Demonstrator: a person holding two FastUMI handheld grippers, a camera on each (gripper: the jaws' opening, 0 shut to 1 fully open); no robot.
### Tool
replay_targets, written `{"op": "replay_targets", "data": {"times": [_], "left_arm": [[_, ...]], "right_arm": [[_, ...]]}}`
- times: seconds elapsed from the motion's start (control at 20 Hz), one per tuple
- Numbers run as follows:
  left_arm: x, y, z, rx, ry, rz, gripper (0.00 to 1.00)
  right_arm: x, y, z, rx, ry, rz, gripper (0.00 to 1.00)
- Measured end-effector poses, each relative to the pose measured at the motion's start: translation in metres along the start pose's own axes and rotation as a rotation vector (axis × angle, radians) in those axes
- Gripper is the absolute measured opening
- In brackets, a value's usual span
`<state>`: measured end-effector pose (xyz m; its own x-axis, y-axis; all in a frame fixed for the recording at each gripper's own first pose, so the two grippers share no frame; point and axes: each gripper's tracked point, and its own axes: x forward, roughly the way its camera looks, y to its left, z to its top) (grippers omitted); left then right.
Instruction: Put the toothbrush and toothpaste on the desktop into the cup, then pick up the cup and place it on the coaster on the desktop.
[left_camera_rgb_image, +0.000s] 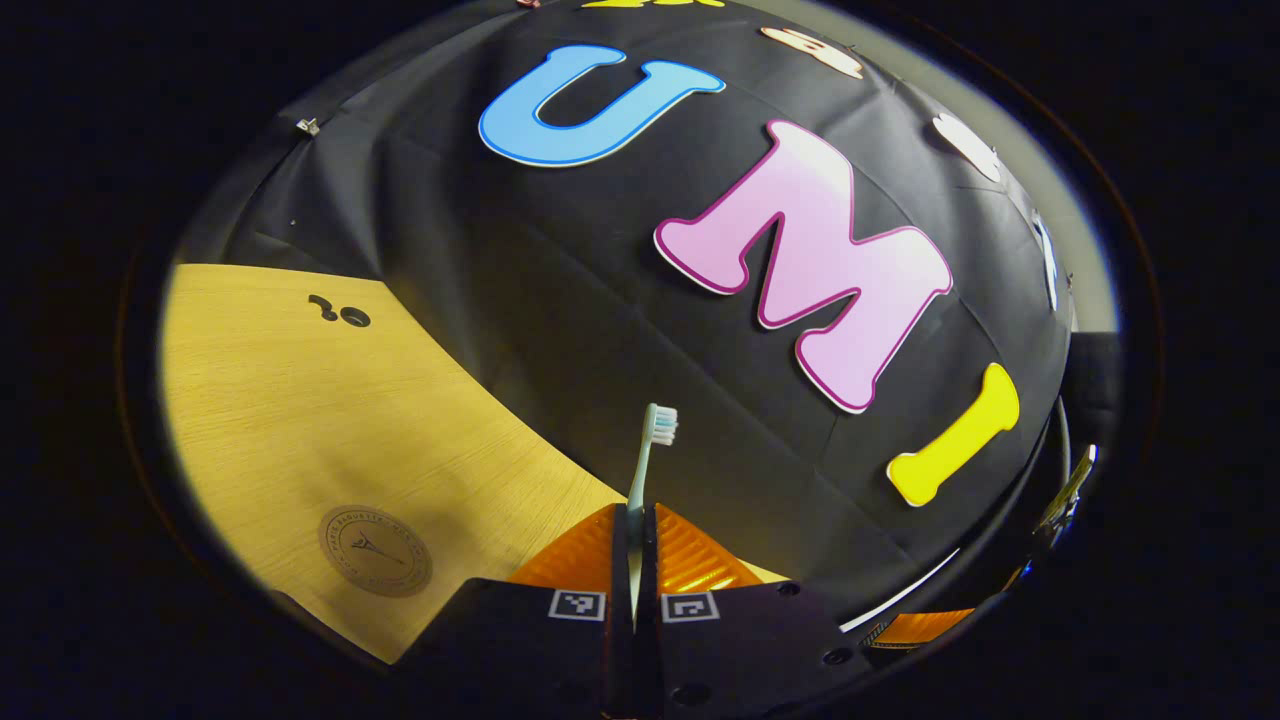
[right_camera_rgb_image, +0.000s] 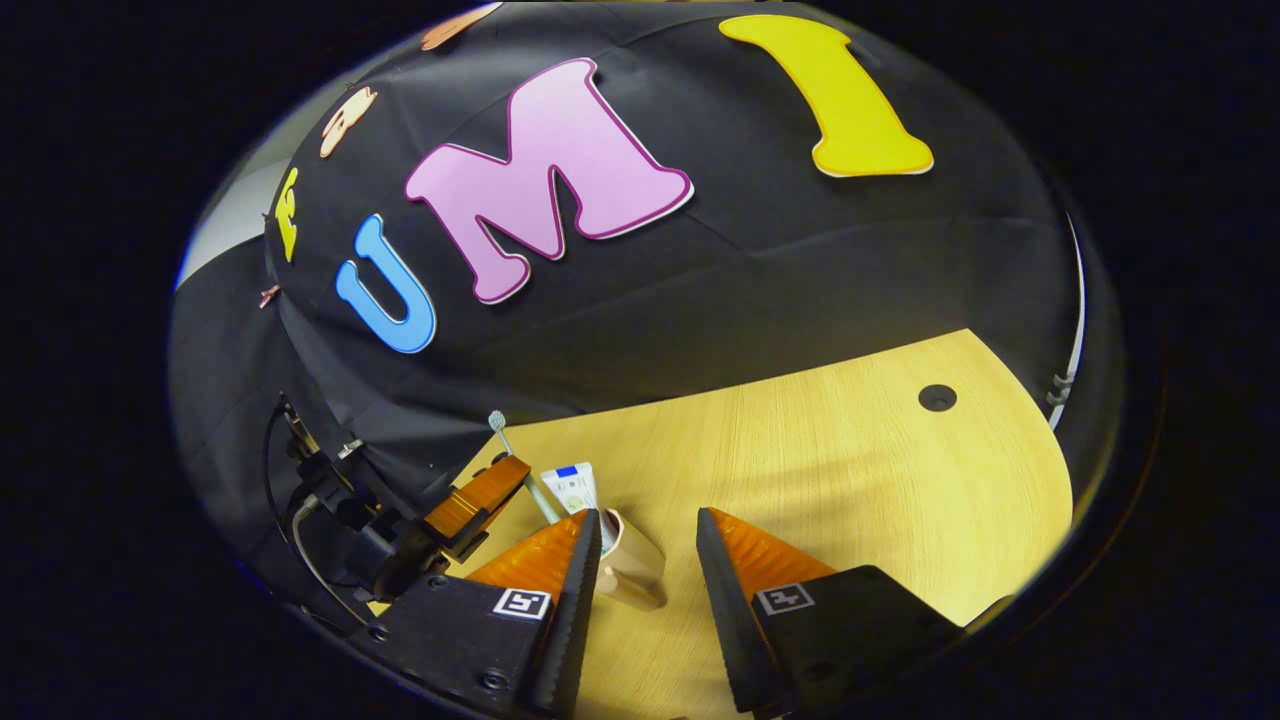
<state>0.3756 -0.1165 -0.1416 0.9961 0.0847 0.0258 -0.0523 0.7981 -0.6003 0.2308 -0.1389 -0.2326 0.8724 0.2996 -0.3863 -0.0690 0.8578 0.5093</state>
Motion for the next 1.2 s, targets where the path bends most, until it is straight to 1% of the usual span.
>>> {"op": "replay_targets", "data": {"times": [0.2,0.4,0.5,0.65,0.7,0.75,0.9,0.95,1.0,1.05,1.1,1.15,1.2], "left_arm": [[-0.004,0.004,-0.021,0.080,0.008,0.006,0.06],[-0.003,0.012,-0.040,0.165,0.015,0.021,0.06],[-0.004,0.012,-0.041,0.193,0.010,0.013,0.09],[-0.012,0.015,-0.044,0.202,0.033,-0.010,0.15],[-0.014,0.016,-0.044,0.200,0.041,-0.017,0.18],[-0.017,0.018,-0.043,0.197,0.045,-0.022,0.27],[-0.029,0.021,-0.034,0.196,0.047,-0.036,0.36],[-0.036,0.025,-0.028,0.201,0.052,-0.034,0.41],[-0.045,0.027,-0.020,0.206,0.053,-0.035,0.43],[-0.057,0.030,-0.011,0.210,0.055,-0.041,0.49],[-0.070,0.034,-0.003,0.217,0.060,-0.043,0.52],[-0.083,0.040,0.002,0.229,0.072,-0.041,0.57],[-0.100,0.049,0.008,0.247,0.087,-0.032,0.59]], "right_arm": [[0.006,-0.001,-0.024,-0.028,0.070,-0.011,0.60],[0.020,0.000,-0.053,-0.087,0.181,-0.009,0.60],[0.025,0.003,-0.066,-0.127,0.242,0.006,0.59],[0.032,0.010,-0.079,-0.203,0.309,0.030,0.60],[0.034,0.013,-0.081,-0.226,0.321,0.041,0.60],[0.035,0.017,-0.084,-0.244,0.335,0.053,0.60],[0.038,0.024,-0.092,-0.276,0.390,0.067,0.60],[0.040,0.027,-0.095,-0.288,0.407,0.070,0.60],[0.043,0.028,-0.097,-0.310,0.425,0.068,0.60],[0.048,0.029,-0.099,-0.337,0.444,0.064,0.60],[0.051,0.032,-0.102,-0.360,0.465,0.068,0.60],[0.055,0.036,-0.106,-0.382,0.493,0.074,0.60],[0.059,0.036,-0.110,-0.400,0.520,0.072,0.60]]}}
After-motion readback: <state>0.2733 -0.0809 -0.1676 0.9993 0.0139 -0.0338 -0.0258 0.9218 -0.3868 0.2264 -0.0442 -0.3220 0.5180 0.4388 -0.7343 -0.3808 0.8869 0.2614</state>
